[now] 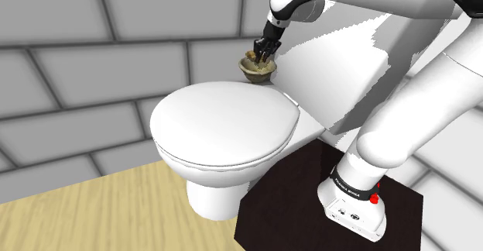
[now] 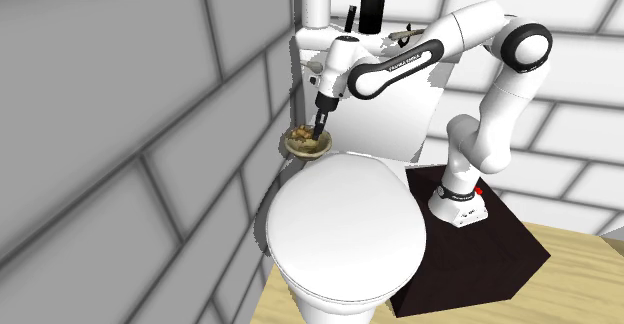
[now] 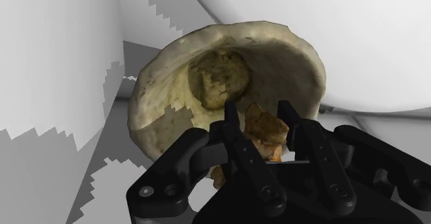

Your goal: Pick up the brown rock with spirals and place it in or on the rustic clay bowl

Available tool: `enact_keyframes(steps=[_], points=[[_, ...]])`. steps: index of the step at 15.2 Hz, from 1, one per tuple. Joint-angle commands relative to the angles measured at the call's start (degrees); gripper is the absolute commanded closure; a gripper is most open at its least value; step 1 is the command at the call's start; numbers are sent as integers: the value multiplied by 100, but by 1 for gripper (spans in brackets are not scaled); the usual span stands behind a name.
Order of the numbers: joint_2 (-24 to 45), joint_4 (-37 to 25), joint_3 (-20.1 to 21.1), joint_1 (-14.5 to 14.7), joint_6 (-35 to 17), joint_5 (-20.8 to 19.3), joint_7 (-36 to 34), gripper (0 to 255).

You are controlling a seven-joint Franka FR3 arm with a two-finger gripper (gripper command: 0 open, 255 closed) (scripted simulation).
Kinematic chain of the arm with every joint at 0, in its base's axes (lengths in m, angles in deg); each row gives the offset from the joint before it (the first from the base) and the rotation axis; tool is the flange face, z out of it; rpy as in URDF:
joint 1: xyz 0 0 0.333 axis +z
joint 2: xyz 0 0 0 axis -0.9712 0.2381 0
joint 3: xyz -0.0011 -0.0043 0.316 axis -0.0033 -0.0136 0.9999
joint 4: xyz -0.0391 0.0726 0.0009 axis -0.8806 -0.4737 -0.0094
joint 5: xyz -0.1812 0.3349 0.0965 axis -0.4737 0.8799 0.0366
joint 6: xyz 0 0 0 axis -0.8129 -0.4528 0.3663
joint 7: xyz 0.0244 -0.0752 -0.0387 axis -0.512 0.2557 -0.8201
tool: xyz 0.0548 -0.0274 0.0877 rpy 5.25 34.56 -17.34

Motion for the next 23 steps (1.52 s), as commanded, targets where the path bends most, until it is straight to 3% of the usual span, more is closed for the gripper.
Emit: enact_keyframes(steps=[1, 7, 8, 13, 17, 23], points=[[16, 40, -3, 2, -59, 8, 8, 255], [17, 40, -3, 2, -59, 8, 8, 255], [17, 40, -3, 2, -59, 8, 8, 0], [17, 40, -3, 2, -59, 8, 8, 0], [-419, -262, 42, -57, 666, -144, -99, 0], [-419, -262, 43, -58, 666, -143, -99, 0]])
